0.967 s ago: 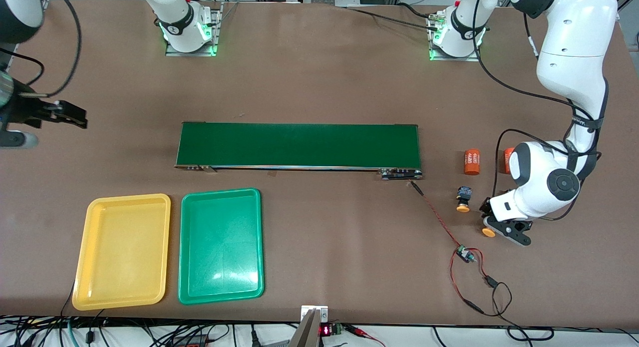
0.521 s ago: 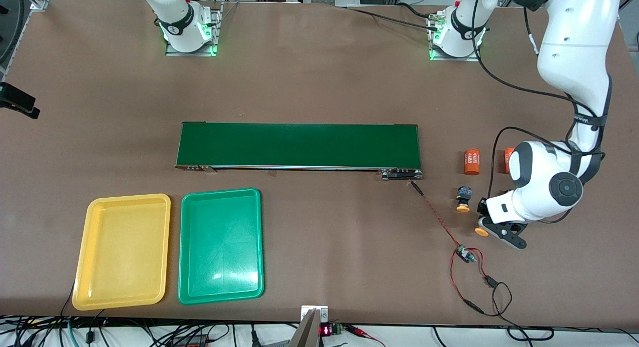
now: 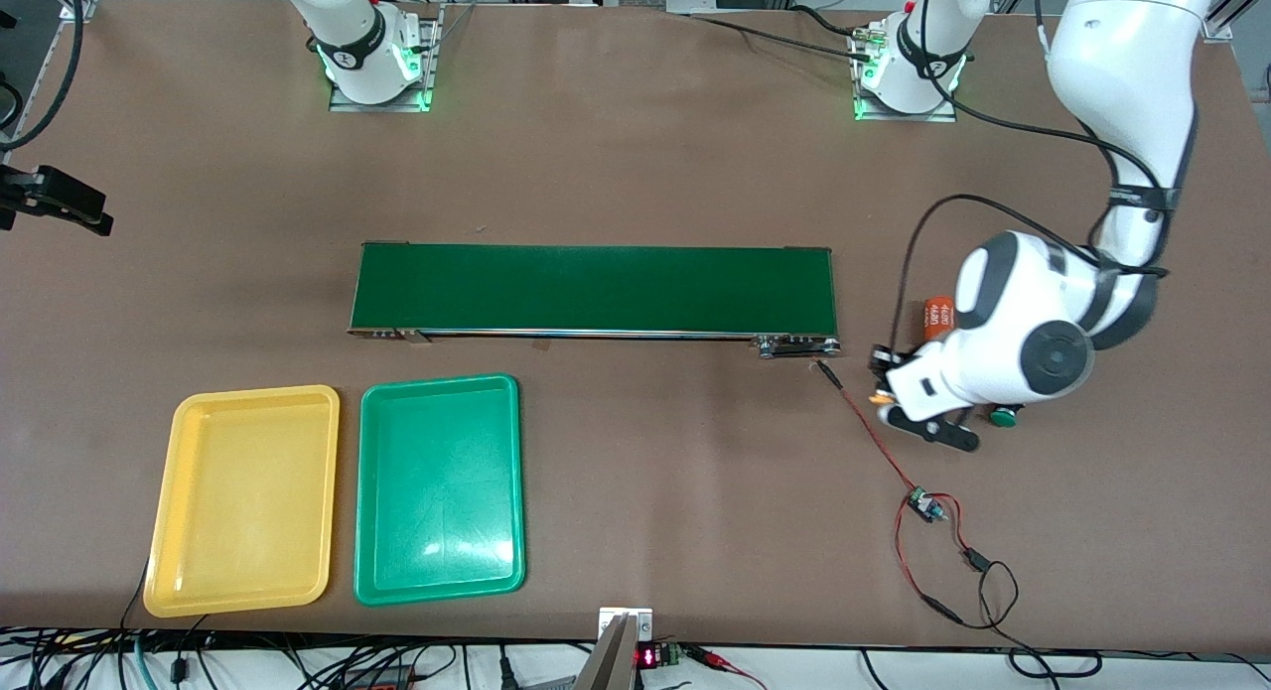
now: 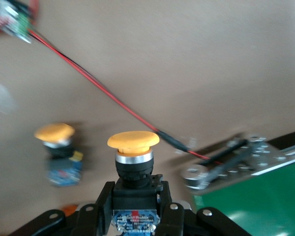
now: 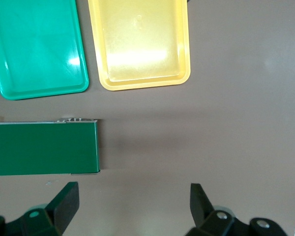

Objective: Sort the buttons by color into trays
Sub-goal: 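Lift the yellow button with the left gripper onto the green conveyor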

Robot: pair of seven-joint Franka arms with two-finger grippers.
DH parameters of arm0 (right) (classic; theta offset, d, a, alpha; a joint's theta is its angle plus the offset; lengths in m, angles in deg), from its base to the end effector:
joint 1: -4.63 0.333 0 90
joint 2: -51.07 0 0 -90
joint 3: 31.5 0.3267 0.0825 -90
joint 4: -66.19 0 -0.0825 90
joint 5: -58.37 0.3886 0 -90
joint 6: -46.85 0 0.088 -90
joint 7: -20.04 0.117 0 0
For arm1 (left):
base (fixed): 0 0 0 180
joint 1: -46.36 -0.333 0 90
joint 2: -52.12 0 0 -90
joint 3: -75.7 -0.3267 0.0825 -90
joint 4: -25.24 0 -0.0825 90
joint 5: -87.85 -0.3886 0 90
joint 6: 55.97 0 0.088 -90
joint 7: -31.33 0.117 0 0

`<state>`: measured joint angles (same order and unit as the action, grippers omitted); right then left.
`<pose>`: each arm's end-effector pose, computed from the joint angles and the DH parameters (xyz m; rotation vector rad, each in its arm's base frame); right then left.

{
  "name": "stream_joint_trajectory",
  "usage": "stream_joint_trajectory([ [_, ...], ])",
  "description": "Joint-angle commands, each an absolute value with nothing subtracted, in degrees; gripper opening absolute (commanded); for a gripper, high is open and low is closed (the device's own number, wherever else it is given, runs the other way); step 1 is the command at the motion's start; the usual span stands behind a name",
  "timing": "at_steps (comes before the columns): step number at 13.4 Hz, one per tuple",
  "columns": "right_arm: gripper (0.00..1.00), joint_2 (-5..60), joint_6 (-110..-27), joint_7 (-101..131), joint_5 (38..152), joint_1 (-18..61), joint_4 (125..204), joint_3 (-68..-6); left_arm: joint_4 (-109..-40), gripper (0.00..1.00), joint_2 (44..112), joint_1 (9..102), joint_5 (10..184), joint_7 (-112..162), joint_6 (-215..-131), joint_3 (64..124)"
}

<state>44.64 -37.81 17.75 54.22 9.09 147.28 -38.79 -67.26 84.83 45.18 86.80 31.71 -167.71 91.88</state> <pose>0.5841 -0.0333 0.6273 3.0562 -0.0213 -0.0807 0.6531 -0.1513 0.2849 2.9876 -0.3763 -0.3463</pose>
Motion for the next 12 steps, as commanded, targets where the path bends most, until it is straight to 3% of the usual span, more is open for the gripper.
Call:
stream_joint_trajectory([
  [1, 1.00, 44.7, -35.8, 17.8, 54.3, 9.1, 147.0, -39.1, -76.5, 0.24, 77.7, 44.3, 88.0, 20.7, -168.1, 96.4],
  [4, 1.00, 44.7, -36.1, 17.9, 54.2, 9.5, 146.9, -39.0, -84.2, 0.24, 73.5, 44.0, 89.9, 14.3, -169.0, 100.6],
  [7, 1.00, 44.6, -36.8, 17.9, 54.3, 9.0, 146.9, -39.1, -93.7, 0.25, 71.0, 43.9, 90.8, 12.3, -179.4, 101.9],
  [9, 1.00, 44.0, -38.0, 17.9, 54.3, 8.8, 146.9, -39.2, -94.6, 0.28, 70.8, 44.0, 90.8, 12.2, -180.3, 102.2],
  [10, 1.00, 44.0, -38.1, 17.9, 54.2, 8.8, 146.9, -39.2, -94.6, 0.35, 71.1, 44.5, 90.8, 12.2, -180.7, 102.2],
  [12, 1.00, 44.0, -38.1, 17.8, 54.2, 8.8, 146.9, -39.2, -94.5, 1.00, 71.5, 44.4, 90.8, 12.2, -182.4, 102.1],
])
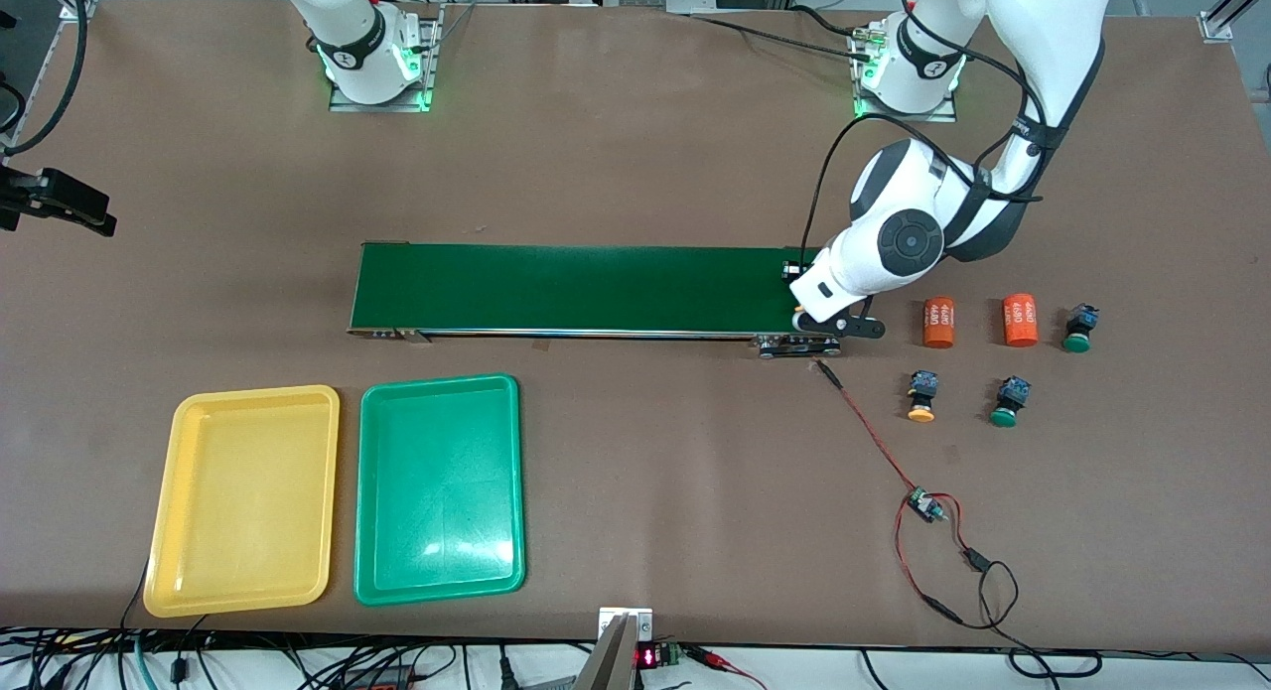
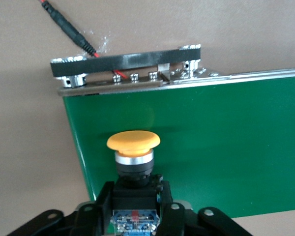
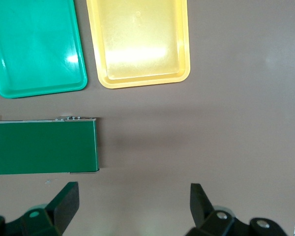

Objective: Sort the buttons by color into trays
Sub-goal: 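Move the left gripper back and grasp an orange cylinder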

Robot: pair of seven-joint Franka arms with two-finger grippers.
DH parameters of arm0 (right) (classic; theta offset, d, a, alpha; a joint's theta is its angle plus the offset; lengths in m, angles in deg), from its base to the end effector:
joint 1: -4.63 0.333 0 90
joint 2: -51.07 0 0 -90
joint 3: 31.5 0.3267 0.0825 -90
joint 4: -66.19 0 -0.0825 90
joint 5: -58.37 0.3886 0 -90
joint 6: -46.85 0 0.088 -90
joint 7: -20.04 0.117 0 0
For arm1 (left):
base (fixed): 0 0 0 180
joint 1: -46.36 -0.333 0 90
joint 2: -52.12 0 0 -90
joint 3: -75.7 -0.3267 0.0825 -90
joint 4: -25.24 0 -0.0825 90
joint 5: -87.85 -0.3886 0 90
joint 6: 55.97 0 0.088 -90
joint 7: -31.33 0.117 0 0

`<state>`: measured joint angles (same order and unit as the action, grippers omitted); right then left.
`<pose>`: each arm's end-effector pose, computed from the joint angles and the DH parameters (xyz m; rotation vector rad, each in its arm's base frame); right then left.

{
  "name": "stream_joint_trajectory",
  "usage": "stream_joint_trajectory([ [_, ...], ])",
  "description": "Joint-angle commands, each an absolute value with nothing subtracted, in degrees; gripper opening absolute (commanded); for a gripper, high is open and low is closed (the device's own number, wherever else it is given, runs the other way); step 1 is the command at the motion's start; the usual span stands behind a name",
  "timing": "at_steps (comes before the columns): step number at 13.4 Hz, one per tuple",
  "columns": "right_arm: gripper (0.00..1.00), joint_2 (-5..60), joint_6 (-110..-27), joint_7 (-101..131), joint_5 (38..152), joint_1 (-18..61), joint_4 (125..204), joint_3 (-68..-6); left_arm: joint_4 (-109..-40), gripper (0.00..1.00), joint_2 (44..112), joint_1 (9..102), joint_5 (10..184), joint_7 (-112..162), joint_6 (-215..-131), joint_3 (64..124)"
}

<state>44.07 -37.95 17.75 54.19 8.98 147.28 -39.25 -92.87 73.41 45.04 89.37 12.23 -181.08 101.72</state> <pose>0.5869 -0.0386 0.6219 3.0536 -0.0357 -0.0926 0.5191 -0.2374 0.2520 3.0235 -0.1061 -0.4047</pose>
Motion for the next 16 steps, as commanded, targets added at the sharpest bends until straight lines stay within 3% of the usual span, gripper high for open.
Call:
stream_joint_trajectory([
  [1, 1.00, 44.0, -37.9, 17.9, 54.2, 8.8, 146.9, -39.3, -93.9, 1.00, 71.2, 43.8, 90.8, 12.3, -181.7, 102.2],
  [7, 1.00, 43.9, -38.1, 17.9, 54.6, 8.0, 147.0, -39.4, -78.4, 1.00, 69.8, 43.6, 89.9, 13.0, -161.2, 101.5],
  [16, 1.00, 43.9, -37.8, 18.6, 55.2, 8.1, 147.0, -39.3, -79.2, 1.00, 79.2, 29.9, 74.8, 27.0, -164.8, 101.2],
])
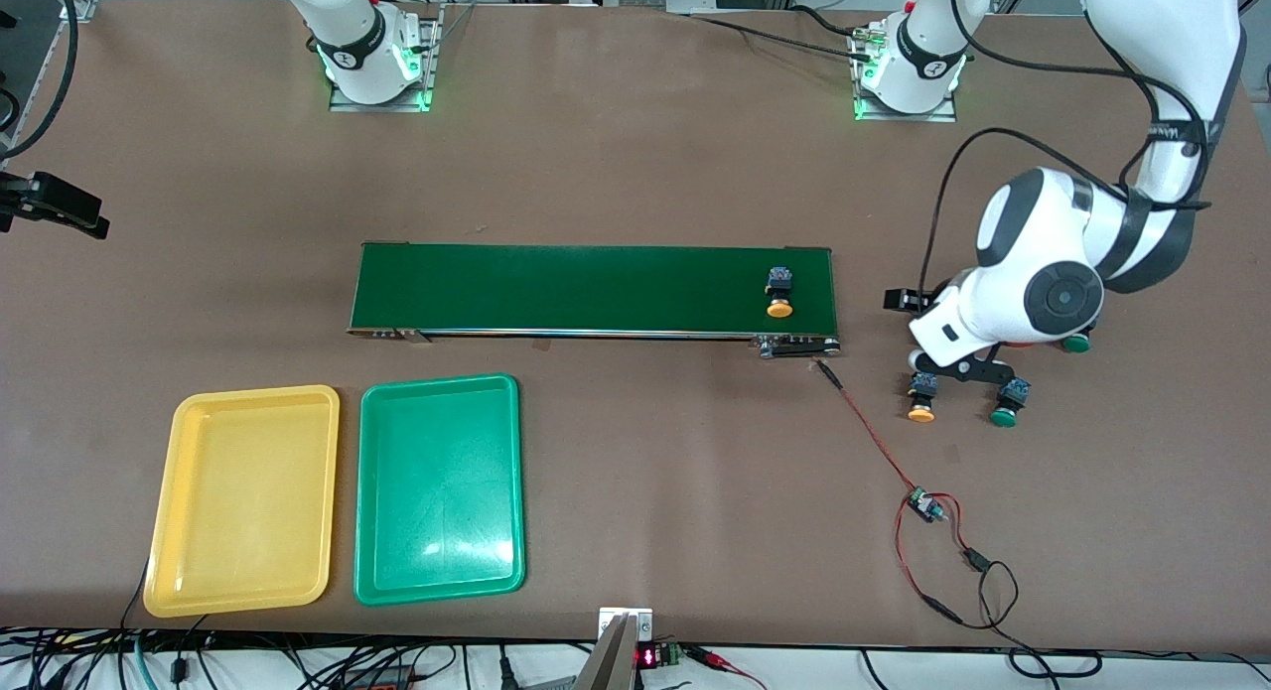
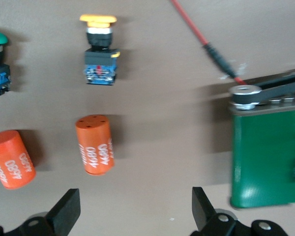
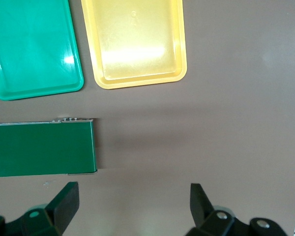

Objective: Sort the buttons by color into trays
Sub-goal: 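Move the left gripper back and grasp an orange cylinder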

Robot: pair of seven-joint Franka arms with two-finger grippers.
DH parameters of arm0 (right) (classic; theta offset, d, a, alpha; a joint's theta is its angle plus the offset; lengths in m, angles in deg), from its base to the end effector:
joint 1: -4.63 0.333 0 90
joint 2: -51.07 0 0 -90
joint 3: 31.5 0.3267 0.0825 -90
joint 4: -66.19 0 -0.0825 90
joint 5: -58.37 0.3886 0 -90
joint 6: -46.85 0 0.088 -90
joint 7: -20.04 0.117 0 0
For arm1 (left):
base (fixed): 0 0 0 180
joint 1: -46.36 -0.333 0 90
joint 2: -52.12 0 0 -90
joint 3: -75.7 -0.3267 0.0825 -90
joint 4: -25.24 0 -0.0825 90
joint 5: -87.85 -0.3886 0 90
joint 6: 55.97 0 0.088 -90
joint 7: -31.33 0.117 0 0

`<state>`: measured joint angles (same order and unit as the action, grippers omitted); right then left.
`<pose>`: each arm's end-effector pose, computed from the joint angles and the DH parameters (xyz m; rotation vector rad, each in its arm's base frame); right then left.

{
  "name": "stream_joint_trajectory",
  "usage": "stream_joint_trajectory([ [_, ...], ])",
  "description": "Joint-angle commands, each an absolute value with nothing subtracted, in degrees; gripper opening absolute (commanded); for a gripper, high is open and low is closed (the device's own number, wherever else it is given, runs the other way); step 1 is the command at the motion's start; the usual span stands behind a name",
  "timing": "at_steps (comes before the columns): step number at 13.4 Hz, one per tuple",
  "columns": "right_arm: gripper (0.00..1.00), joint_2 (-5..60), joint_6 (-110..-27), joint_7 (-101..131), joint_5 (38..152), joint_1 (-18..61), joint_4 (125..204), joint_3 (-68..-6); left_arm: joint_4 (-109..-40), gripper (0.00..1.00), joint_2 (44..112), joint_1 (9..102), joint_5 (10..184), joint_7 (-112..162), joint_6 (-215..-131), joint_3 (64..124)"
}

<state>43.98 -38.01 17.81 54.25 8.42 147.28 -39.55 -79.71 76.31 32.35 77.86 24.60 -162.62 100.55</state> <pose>0.5868 -0.0471 0.6211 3.0538 -0.0600 -0.0941 0.5957 -0.0846 0.2942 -3.0541 0.2272 0.5361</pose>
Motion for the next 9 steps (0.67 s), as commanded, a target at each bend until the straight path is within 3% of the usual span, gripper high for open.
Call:
stream_joint_trajectory([
  [1, 1.00, 43.9, -37.7, 18.8, 55.2, 8.1, 147.1, -39.3, -79.3, 1.00, 80.9, 27.6, 73.5, 27.2, -167.0, 101.3],
  [4, 1.00, 44.1, -39.9, 18.8, 55.3, 7.7, 148.8, -39.4, -80.0, 1.00, 85.2, 25.1, 71.5, 30.4, -172.2, 101.1],
  [9, 1.00, 44.6, -40.7, 18.6, 55.7, 7.9, 151.2, -39.4, -85.8, 0.99, 85.5, 24.2, 70.6, 30.6, -175.3, 101.1],
])
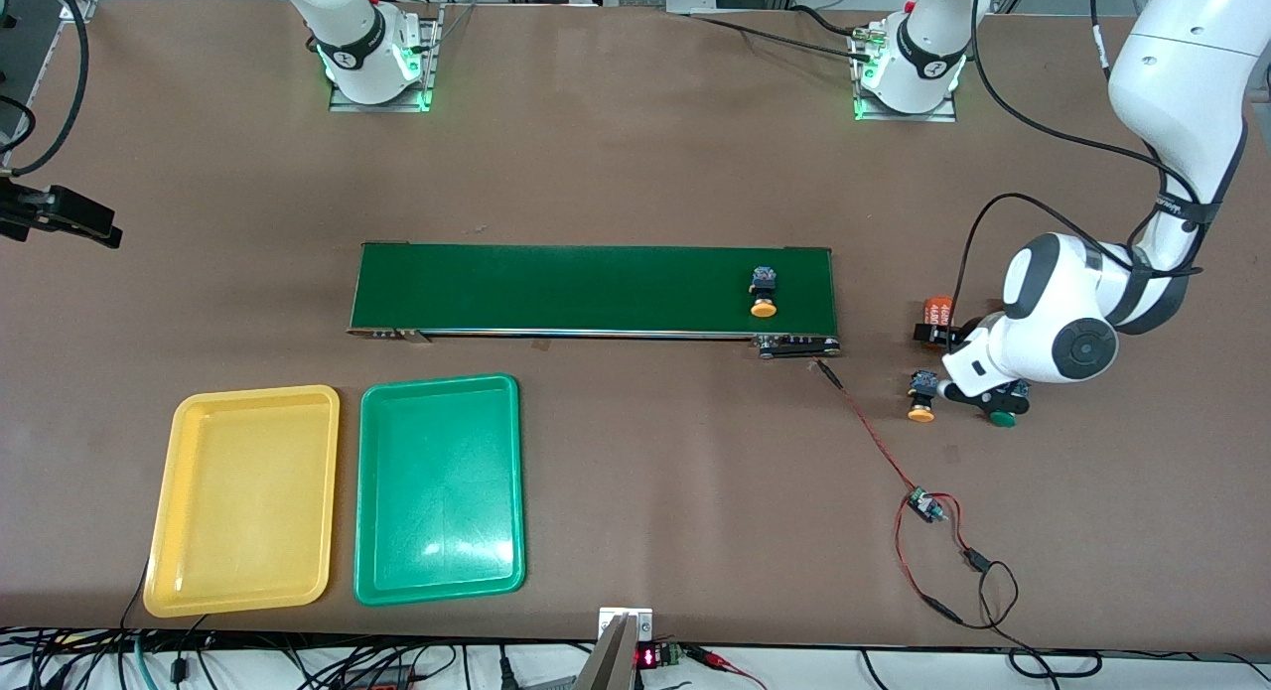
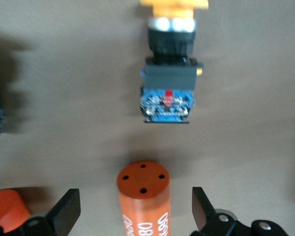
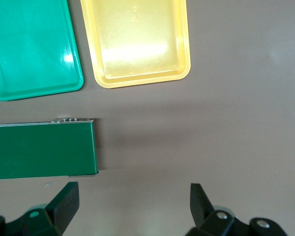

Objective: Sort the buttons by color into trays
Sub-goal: 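Move the left gripper back and grasp an orange cylinder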

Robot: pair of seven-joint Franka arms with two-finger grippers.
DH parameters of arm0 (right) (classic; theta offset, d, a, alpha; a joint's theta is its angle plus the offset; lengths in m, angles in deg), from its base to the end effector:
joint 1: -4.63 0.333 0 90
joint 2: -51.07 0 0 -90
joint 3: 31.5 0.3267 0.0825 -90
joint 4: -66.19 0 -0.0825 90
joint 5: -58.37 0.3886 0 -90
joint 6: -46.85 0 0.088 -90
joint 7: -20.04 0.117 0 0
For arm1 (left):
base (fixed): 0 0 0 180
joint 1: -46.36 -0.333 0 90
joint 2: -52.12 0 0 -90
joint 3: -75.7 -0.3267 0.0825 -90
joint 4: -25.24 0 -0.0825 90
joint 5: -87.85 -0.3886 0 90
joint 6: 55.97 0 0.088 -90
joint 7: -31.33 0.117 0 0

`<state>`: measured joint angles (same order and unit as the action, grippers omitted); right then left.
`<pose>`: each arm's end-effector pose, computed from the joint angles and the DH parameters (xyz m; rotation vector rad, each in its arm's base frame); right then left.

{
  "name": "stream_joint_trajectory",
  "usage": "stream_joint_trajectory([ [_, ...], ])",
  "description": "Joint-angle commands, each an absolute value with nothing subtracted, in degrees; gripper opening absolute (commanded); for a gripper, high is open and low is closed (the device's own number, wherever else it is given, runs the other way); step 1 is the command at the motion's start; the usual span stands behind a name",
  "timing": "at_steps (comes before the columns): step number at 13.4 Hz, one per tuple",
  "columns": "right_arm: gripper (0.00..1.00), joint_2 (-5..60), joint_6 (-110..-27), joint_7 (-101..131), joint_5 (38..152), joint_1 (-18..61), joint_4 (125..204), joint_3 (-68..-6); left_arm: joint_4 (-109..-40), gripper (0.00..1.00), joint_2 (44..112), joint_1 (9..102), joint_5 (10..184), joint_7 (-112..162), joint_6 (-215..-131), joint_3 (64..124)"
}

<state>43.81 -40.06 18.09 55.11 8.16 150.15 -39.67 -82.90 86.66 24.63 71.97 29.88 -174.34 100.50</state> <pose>0.5900 -0.0494 0.5986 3.0679 -0.0728 -0.1199 0.5958 -0.0106 0.1815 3.0617 -0.2784 -0.5473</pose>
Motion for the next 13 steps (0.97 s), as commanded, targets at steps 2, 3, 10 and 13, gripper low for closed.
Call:
stream_joint_trajectory([
  [2, 1.00, 44.6, -41.0, 18.5, 55.6, 8.5, 151.5, -39.2, -87.2, 0.96, 85.3, 23.6, 70.6, 30.8, -174.8, 101.2],
  [3, 1.00, 44.8, -41.7, 18.5, 55.5, 8.9, 151.8, -38.9, -88.6, 0.93, 85.1, 22.7, 70.6, 30.8, -174.6, 101.4],
  [10, 1.00, 48.6, -45.8, 18.5, 55.6, 9.0, 157.5, -39.0, -87.4, 0.16, 83.4, 22.7, 70.6, 32.1, -174.3, 102.4],
  [13, 1.00, 48.5, -46.1, 18.5, 55.6, 8.7, 157.5, -39.2, -82.4, 0.10, 82.3, 22.8, 70.6, 36.2, -166.8, 106.6],
])
